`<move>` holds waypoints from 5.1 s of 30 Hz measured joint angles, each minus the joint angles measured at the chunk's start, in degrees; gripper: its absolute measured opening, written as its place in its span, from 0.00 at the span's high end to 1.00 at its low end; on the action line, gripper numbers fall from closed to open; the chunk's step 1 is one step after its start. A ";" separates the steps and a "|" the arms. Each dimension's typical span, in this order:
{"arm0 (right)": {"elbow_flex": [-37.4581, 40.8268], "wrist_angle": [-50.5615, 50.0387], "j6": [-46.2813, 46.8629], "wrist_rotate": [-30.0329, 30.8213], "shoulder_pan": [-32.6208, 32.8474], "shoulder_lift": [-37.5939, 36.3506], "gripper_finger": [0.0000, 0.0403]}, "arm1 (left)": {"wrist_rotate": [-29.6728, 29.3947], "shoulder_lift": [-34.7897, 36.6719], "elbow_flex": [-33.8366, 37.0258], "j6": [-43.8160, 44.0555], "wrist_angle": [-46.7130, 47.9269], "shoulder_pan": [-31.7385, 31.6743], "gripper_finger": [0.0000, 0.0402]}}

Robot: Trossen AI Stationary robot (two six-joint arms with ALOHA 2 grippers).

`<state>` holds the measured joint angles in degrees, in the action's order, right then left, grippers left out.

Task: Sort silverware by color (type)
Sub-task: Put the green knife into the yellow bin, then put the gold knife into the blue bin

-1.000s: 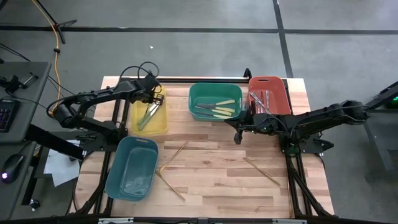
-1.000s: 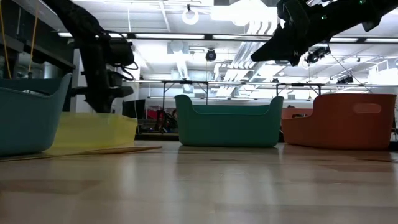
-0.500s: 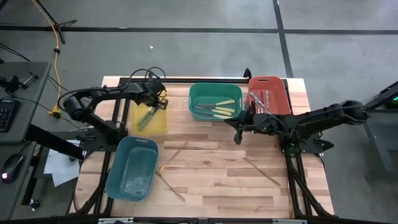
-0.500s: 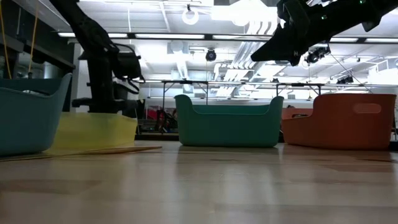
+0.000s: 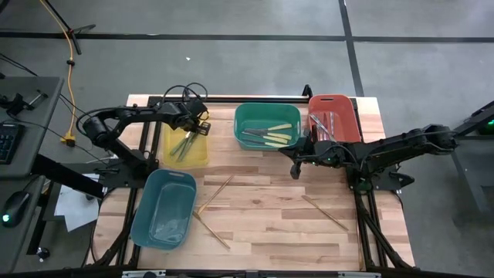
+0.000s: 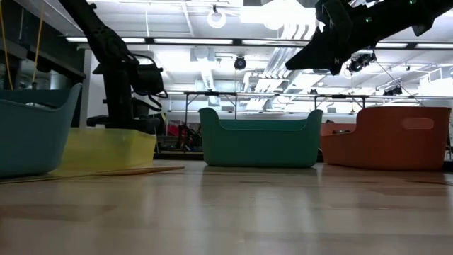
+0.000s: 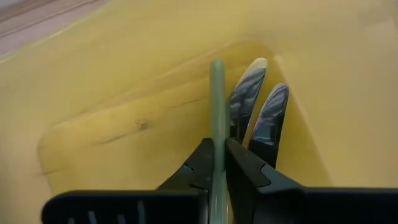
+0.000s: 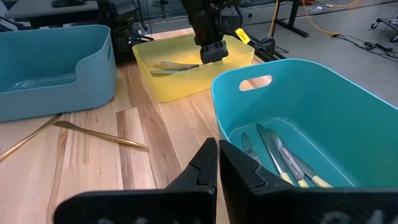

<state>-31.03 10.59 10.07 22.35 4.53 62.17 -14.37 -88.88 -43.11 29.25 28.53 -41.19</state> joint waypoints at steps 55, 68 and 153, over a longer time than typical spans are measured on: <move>0.00 1.07 -0.04 0.04 -0.04 0.00 1.00 | 6.71 45.08 7.34 -12.82 -19.95 18.53 0.56; 0.00 5.05 -1.56 0.04 -0.04 0.00 1.00 | 7.88 49.49 31.10 -18.12 -66.34 41.46 0.56; -40.82 -70.32 37.84 -6.23 15.77 8.72 0.39 | 4.63 46.84 32.04 -23.31 -68.70 47.36 0.56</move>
<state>-71.84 -59.73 47.92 16.12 20.30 70.90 -9.74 -42.04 -11.07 5.93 -40.16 6.17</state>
